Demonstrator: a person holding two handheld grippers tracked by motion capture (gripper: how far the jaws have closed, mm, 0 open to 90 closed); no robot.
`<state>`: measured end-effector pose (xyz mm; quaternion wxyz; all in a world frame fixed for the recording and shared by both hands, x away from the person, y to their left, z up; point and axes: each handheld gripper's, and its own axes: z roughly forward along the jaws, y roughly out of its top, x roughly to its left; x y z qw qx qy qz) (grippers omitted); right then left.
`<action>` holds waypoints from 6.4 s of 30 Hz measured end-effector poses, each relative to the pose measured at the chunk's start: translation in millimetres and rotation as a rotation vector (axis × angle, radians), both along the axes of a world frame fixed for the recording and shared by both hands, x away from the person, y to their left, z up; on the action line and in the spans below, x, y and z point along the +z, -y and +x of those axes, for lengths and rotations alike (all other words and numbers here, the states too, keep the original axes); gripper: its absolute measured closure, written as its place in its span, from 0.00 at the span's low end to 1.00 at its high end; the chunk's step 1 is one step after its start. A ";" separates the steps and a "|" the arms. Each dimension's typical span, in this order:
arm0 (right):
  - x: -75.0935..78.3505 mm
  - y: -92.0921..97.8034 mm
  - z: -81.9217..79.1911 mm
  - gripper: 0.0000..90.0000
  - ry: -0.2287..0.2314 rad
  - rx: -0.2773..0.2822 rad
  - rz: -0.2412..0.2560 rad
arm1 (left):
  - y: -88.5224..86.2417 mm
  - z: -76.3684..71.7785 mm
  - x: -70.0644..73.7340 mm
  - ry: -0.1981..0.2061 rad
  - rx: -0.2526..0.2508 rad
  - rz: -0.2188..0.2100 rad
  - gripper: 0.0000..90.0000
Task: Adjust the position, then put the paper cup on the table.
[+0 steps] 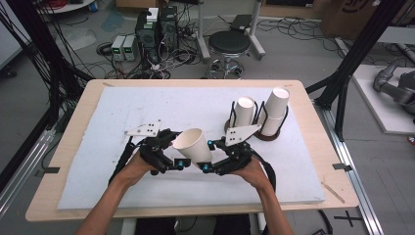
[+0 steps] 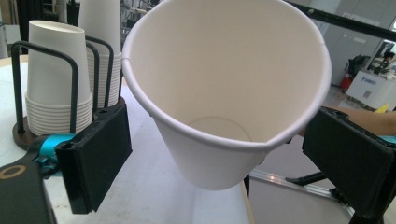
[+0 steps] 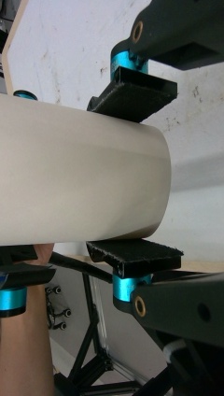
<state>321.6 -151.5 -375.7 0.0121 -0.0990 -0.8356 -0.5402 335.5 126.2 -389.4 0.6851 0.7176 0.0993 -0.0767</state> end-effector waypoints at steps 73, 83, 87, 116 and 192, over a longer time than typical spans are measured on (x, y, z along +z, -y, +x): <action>-8.2 -15.7 -3.2 0.20 0.025 0.009 -0.042 | 5.3 -0.1 0.0 0.037 -0.017 -0.017 0.36; -7.1 -11.9 -2.8 0.18 0.028 -0.014 -0.037 | 3.8 -1.3 1.5 0.057 0.011 0.012 0.36; -6.1 -7.2 -3.0 0.18 0.023 -0.027 -0.035 | 0.4 -2.2 3.1 0.064 0.028 0.025 0.36; -18.8 82.9 -19.2 0.18 0.046 -0.446 -0.008 | -7.3 -9.1 10.5 0.123 0.126 0.170 0.35; -55.0 129.1 -34.3 0.18 0.029 -0.867 -0.059 | -20.9 -5.5 10.4 0.141 0.211 0.323 0.35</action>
